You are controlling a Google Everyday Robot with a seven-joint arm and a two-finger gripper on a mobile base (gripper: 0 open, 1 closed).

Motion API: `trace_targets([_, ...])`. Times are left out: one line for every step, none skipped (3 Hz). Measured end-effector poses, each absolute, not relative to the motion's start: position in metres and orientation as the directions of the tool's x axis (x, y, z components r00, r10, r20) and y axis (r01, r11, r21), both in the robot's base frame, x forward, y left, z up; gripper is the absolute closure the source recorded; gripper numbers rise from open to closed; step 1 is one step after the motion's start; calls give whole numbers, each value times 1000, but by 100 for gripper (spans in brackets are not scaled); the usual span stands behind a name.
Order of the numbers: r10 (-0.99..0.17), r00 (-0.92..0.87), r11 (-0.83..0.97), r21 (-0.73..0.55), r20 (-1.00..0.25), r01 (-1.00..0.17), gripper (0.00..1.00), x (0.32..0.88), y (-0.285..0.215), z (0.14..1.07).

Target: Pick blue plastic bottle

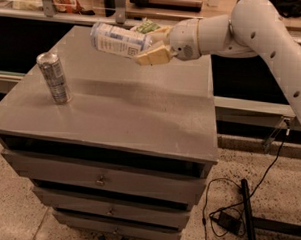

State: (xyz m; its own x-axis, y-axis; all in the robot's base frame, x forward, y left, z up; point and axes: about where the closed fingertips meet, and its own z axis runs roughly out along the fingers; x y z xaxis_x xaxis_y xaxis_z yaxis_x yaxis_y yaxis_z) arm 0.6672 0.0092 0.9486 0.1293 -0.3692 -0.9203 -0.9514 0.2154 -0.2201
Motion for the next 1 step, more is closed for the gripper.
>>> trace_targets([-372,141,189,-224,-918,-956,100,662,10,951])
